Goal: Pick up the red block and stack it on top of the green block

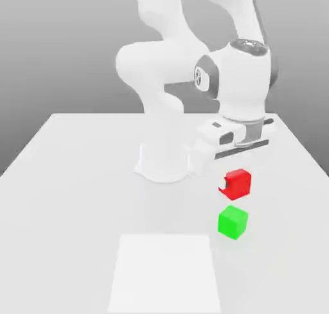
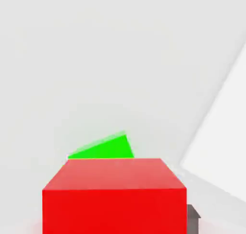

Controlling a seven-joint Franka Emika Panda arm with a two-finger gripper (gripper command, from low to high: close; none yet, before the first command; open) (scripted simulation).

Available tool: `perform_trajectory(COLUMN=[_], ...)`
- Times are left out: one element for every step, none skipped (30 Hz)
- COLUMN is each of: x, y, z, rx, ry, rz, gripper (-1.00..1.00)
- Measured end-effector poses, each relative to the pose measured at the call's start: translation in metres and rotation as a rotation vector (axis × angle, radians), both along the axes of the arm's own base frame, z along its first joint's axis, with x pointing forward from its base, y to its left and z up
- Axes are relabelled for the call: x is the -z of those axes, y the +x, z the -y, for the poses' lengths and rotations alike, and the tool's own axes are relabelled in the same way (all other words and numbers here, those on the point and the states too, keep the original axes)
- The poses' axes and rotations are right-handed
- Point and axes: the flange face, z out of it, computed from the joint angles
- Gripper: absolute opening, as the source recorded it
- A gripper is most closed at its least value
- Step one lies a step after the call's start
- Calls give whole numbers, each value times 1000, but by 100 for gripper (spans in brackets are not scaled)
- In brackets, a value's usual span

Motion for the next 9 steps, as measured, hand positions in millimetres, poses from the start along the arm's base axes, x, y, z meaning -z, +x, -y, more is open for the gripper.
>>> perform_trajectory(x=[6, 13, 20, 28, 35, 43, 49, 49, 49], y=[0, 1, 1, 0, -1, -1, -2, -2, -2], z=[-1, -1, -1, -1, -1, -1, -1, -1, -1], rx=[1, 1, 1, 0, 0, 0, 1, 2, 2], ry=[-2, -3, -3, -3, -1, 2, 4, 4, 4], rz=[1, 2, 2, 2, 1, 0, -1, -1, -1], gripper=[-100, -100, -100, -100, -100, -100, 100, 100, 100])
